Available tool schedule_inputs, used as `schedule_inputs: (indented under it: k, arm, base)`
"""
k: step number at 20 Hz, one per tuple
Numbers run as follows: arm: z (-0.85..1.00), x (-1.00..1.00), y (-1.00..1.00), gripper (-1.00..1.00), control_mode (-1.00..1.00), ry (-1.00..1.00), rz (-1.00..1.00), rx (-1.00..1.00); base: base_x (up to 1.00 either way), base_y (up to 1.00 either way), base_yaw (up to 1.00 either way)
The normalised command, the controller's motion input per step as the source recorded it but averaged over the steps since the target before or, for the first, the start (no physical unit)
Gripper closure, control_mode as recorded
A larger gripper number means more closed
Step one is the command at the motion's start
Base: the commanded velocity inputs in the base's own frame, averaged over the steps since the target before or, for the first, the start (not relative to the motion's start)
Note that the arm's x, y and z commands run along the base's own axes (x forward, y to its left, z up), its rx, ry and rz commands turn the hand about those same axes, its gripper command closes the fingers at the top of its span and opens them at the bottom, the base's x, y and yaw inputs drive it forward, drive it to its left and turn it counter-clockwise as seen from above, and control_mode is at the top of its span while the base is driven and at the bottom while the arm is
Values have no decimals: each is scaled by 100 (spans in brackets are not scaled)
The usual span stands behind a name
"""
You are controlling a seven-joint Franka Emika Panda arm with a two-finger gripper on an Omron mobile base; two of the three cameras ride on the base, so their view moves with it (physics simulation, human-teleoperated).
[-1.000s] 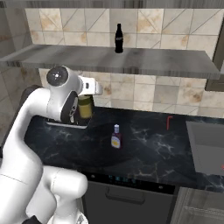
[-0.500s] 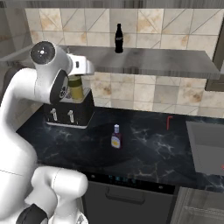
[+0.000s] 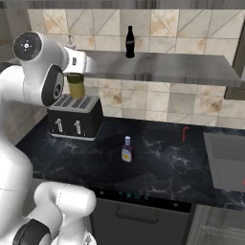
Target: Pick the condiment bottle and oil and vinegar bottle from the counter and place them in the cabinet.
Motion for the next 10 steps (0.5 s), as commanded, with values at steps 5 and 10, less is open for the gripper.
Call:
schedule_inputs:
  k: [5,10]
  arm:
    - [5,-8,0,100,-100,-13,-6,4]
    - [32,5,3,100,-100,-5,-1,2]
  base:
    - [0,0,0]
    - [0,0,0]
